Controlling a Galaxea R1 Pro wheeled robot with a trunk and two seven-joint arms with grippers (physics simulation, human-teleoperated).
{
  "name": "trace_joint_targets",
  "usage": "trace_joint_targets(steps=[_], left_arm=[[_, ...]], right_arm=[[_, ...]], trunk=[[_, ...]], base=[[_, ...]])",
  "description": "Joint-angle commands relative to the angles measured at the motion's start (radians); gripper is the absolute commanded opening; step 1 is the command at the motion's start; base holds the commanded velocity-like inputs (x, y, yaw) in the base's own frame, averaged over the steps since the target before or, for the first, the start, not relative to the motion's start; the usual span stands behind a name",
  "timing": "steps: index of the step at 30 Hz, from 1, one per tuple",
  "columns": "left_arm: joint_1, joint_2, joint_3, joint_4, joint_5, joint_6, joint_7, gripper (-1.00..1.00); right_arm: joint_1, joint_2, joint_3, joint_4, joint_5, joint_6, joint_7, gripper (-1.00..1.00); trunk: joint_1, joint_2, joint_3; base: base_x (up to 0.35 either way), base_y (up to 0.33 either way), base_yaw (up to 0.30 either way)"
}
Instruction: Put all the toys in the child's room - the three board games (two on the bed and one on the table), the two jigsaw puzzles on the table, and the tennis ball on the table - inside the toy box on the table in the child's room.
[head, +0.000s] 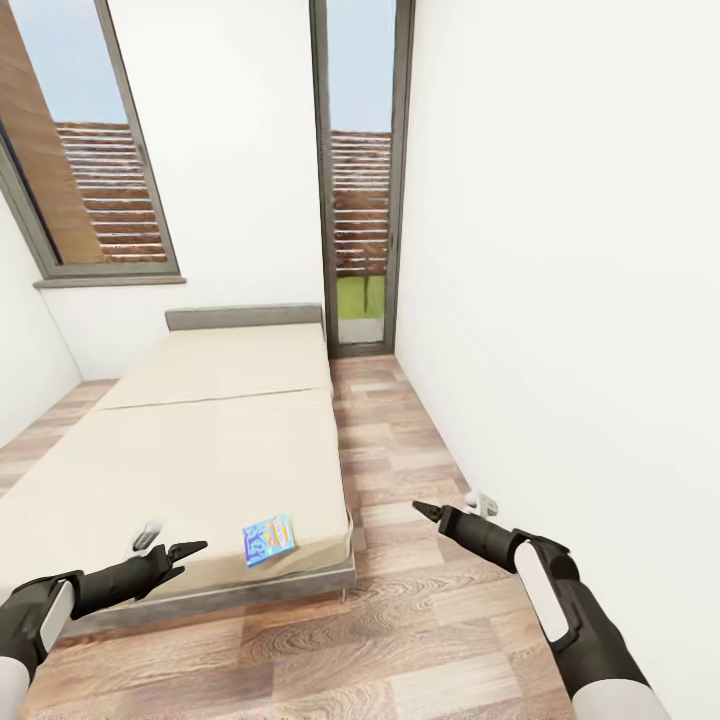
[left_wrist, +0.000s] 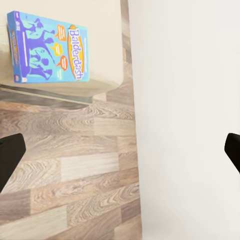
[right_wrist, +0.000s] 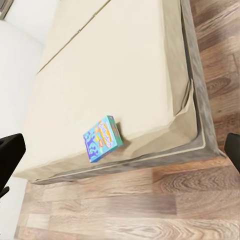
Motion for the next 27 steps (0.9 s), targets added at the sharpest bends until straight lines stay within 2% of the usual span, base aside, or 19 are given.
trace_joint_targets(steps=[1,7,21,24,27], left_arm=[[-0.001,0.000,0.002,0.000,0.004,0.009,-0.001,1.00],[-0.001,-0.002,0.002,0.001,0.004,0.009,0.000,1.00],[-0.001,-0.009,0.001,0.003,0.003,0.009,0.003,1.00],[-0.001,-0.024,0.003,0.005,0.005,0.009,0.012,1.00],[-0.005,-0.046,0.004,0.006,0.006,0.012,0.014,1.00]], right_arm=[[-0.001,0.001,-0.002,0.000,-0.002,0.006,0.002,1.00],[-0.001,0.003,-0.002,0.002,-0.003,0.007,0.002,1.00],[-0.001,0.006,-0.002,-0.008,-0.007,0.007,0.010,1.00],[-0.001,0.007,-0.002,-0.014,-0.034,0.007,0.014,1.00],[-0.001,0.002,-0.004,-0.017,-0.082,0.005,0.014,1.00]], trunk=[[0.004,-0.008,-0.006],[0.027,-0.050,-0.033],[0.081,-0.148,-0.078],[0.092,-0.169,-0.087],[0.104,-0.190,-0.097]], base=[[0.000,0.000,0.000],[0.000,0.000,0.000],[0.000,0.000,0.000],[0.000,0.000,0.000],[0.000,0.000,0.000]])
